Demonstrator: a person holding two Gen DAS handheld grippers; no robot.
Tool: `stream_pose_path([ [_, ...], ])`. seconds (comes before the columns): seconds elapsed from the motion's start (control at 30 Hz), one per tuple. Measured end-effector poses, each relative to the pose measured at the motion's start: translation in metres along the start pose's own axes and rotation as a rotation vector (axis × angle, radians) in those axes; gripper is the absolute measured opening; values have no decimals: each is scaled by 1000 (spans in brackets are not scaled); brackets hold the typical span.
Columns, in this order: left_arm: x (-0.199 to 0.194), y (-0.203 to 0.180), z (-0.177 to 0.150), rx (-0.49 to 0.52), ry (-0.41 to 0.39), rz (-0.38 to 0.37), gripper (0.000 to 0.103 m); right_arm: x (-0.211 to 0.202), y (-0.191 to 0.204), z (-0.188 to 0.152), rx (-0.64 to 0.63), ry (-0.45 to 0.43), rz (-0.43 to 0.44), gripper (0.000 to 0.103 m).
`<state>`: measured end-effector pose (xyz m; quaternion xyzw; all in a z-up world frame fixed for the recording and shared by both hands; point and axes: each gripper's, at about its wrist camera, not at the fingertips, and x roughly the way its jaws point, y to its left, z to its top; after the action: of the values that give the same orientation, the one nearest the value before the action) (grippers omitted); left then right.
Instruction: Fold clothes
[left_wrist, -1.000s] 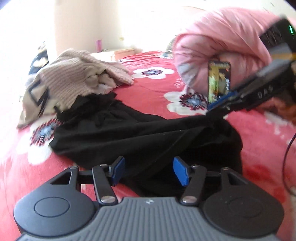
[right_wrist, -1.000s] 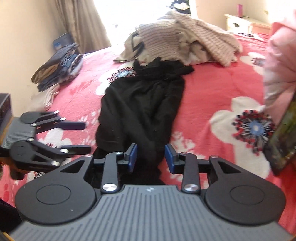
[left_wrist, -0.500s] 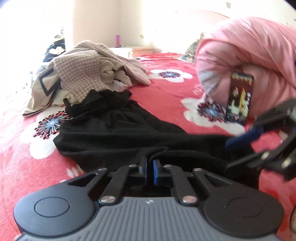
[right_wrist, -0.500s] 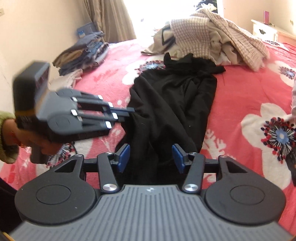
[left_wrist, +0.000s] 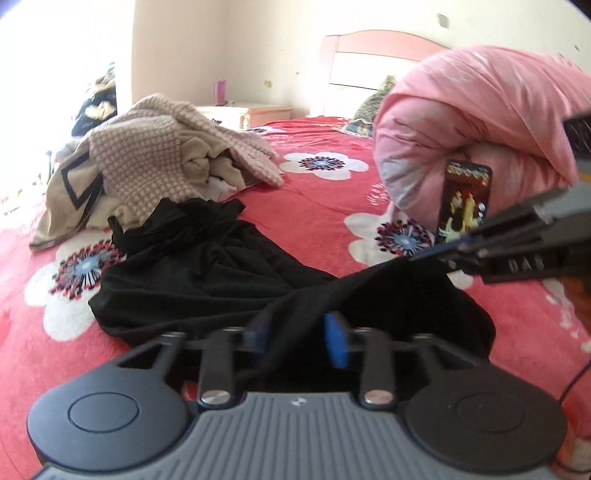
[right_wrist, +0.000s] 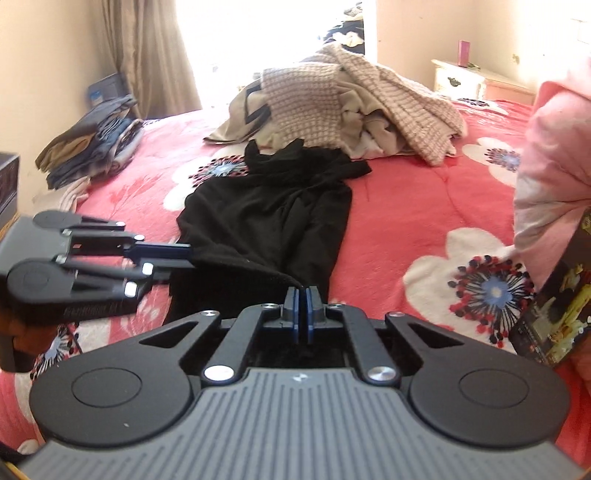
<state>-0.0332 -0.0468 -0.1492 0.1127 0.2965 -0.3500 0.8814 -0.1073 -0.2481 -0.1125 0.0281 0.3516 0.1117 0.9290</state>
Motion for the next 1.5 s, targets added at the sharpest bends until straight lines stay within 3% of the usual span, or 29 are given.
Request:
stream_pose_path([
  [0.13, 7, -9, -4, 50, 23, 24, 54, -1, -1, 3, 8, -10, 19, 3],
  [0.23, 15, -8, -6, 60, 41, 59, 49, -6, -2, 7, -3, -44, 0, 2],
  [0.33, 22, 5, -4, 7, 64, 114, 38, -9, -8, 12, 4, -74, -50, 2],
  [0.53, 25, 33, -3, -91, 68, 166, 34, -8, -33, 17, 87, -58, -103, 2],
  [0.63, 26, 36, -4, -75, 62, 158, 34, -3, -40, 16, 133, -23, -37, 3],
  [0.77, 34, 34, -3, -56, 57, 144, 29, -2, -36, 15, 148, 3, 142, 6],
  [0.83, 39, 34, 0, -64, 55, 139, 22, 1, -24, 13, 101, 27, 187, 18],
  [0.87, 42, 34, 2, -70, 52, 139, 20, 3, -17, 12, 73, 42, 204, 36],
  [0.9, 43, 35, 4, -75, 46, 138, 15, 6, -10, 10, 41, 58, 209, 45],
  [0.93, 44, 35, 6, -80, 38, 137, 13, 10, -3, 8, -1, 75, 199, 45],
  [1.0, 45, 37, 10, -90, 23, 134, 12, 19, 11, 2, -95, 105, 155, 37],
  [1.03, 45, 39, 13, -98, 18, 129, 12, 22, 16, 0, -138, 104, 107, 27],
  [1.07, 44, 41, 15, -108, 14, 122, 12, 23, 16, 0, -153, 93, 70, 7],
  [1.1, 42, 43, 17, -120, 9, 113, 14, 23, 14, 2, -148, 79, 45, 6],
  [1.23, 27, 48, 13, -128, -11, 74, 45, 17, -14, 17, -27, 8, -38, 3],
  [1.37, 17, 41, 1, -80, 3, 60, 48, 10, -40, 23, 55, -28, -73, 3],
  [1.5, 23, 33, -9, -43, 47, 59, 49, 6, -56, 19, 147, -24, 40, 3],
])
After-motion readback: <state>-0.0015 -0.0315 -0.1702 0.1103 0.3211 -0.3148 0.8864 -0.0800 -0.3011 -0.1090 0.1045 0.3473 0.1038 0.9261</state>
